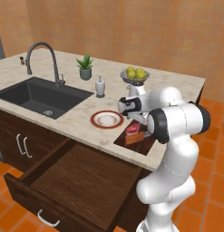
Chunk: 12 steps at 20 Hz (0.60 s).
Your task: Pick up the knife from the drawer and place it on the cutting board. Then place the meat from the plate to the cutting board.
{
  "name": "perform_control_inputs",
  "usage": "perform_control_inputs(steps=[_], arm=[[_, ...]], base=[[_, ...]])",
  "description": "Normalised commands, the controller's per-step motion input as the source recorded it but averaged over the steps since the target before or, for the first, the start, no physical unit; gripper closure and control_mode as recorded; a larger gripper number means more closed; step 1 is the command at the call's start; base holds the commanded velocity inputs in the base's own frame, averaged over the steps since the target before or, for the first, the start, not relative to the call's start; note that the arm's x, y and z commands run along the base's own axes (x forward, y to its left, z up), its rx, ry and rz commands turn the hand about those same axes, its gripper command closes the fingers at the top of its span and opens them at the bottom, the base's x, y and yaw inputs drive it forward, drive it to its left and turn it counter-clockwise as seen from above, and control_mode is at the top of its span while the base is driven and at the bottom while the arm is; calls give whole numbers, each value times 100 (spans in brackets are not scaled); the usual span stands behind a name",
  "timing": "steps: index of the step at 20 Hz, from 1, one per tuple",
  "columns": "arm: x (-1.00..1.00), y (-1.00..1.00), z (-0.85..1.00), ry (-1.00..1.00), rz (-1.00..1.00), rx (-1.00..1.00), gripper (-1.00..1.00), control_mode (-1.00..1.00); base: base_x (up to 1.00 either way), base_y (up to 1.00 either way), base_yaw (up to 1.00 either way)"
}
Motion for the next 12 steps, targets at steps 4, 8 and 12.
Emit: perform_control_inputs(steps=[4, 8, 12], arm=[[-63, 0, 76, -8, 0, 0, -100, -100], [-100, 32, 78, -20, 6, -1, -100, -100], [-100, 67, 72, -28, 18, -13, -100, -100]], base=[[0, 0, 0], [0, 0, 0], [0, 0, 0]])
